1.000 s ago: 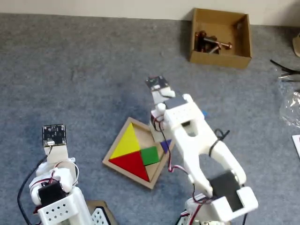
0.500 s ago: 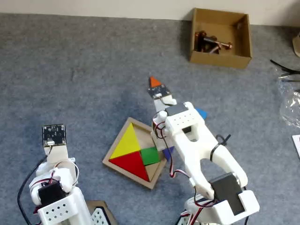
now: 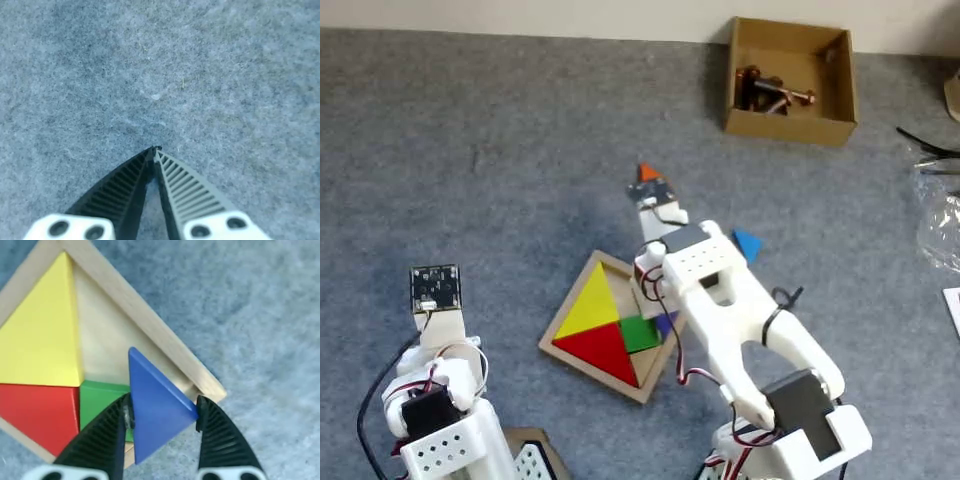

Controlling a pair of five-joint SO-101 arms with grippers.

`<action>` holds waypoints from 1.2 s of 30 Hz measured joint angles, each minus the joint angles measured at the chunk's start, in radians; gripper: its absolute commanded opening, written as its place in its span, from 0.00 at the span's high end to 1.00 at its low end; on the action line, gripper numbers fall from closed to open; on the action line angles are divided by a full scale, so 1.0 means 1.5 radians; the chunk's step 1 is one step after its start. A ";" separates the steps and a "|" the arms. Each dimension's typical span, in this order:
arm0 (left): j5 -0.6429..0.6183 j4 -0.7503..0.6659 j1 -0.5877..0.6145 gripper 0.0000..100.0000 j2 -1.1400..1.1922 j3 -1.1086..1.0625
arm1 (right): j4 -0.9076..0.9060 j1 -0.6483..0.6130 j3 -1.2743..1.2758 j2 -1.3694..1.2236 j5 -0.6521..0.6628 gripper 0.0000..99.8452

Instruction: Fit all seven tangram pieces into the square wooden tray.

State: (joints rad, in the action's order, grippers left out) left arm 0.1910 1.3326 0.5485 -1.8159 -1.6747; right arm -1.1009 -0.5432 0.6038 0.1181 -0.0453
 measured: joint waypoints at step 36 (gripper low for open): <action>0.000 0.000 0.000 0.99 0.000 0.000 | 0.048 0.004 0.053 0.011 -0.060 0.76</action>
State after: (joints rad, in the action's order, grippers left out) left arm 0.1910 1.3326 0.5485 -1.8159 -1.6747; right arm -1.0288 -0.5370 0.6836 0.1350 -0.1358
